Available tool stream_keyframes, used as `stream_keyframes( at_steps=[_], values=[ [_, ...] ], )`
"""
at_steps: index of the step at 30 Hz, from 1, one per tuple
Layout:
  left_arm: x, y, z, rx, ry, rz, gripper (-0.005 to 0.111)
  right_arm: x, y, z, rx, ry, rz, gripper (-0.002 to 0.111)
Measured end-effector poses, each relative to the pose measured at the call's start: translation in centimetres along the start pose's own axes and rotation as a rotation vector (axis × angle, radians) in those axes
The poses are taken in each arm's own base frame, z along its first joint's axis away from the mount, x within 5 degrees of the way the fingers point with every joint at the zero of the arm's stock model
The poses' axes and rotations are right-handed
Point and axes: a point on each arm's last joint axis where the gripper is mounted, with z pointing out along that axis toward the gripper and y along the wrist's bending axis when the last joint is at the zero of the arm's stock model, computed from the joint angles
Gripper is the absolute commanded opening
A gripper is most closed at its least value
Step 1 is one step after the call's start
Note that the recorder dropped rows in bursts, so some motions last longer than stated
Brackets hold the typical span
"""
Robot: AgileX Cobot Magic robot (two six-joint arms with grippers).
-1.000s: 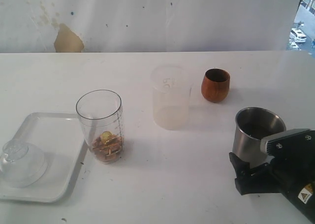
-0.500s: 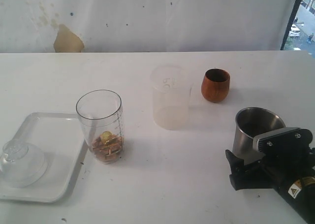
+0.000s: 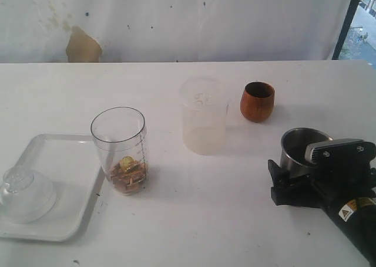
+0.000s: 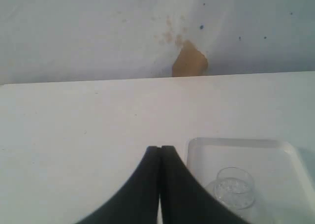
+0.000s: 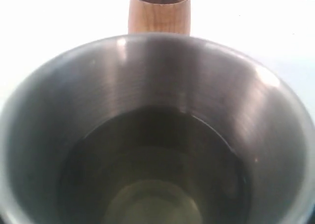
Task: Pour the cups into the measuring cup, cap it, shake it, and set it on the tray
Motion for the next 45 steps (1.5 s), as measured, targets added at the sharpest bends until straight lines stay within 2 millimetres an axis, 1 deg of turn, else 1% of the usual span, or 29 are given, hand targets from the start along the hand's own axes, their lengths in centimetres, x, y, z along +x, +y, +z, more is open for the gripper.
stream_keyframes(
  at_steps=[16, 22, 25, 27, 29, 30, 31, 32, 34, 35, 41, 45],
  values=[
    [0.0, 0.0, 0.0, 0.000, 0.000, 0.000, 0.000, 0.0, 0.0, 0.0, 0.002, 0.000, 0.025, 0.105],
    [0.0, 0.0, 0.0, 0.000, 0.000, 0.000, 0.000, -1.1, 0.4, 1.2, -0.013, -0.055, 0.038, 0.105],
    [0.0, 0.0, 0.0, 0.000, 0.000, 0.000, 0.000, -1.1, 0.5, 1.6, -0.015, -0.051, 0.037, 0.105],
    [0.0, 0.0, 0.0, 0.000, 0.000, 0.000, 0.000, -1.1, 0.5, 1.6, -0.015, -0.051, 0.037, 0.103],
    [0.0, 0.0, 0.0, 0.000, 0.000, 0.000, 0.000, -1.1, 0.5, 1.6, -0.015, -0.051, 0.037, 0.090],
    [0.0, 0.0, 0.0, 0.000, 0.000, 0.000, 0.000, -1.1, 0.5, 1.6, -0.015, -0.051, 0.037, 0.074],
    [0.0, 0.0, 0.0, 0.000, 0.000, 0.000, 0.000, -1.0, 0.5, 1.6, -0.015, -0.049, 0.037, 0.063],
    [0.0, 0.0, 0.0, 0.000, 0.000, 0.000, 0.000, -1.0, 0.5, 1.6, -0.017, -0.049, 0.037, 0.040],
    [0.0, 0.0, 0.0, 0.000, 0.000, 0.000, 0.000, -1.1, 0.5, 1.6, -0.017, -0.051, 0.040, 0.012],
    [0.0, 0.0, 0.0, 0.000, 0.000, 0.000, 0.000, -1.1, 0.5, 1.6, -0.017, -0.051, 0.040, 0.001],
    [0.0, 0.0, 0.0, 0.000, 0.000, 0.000, 0.000, -1.1, 0.6, 1.6, -0.025, -0.050, 0.018, 0.000],
    [0.0, 0.0, 0.0, 0.000, 0.000, 0.000, 0.000, -1.4, 1.1, 1.4, -0.084, -0.051, -0.044, 0.000]
  ],
)
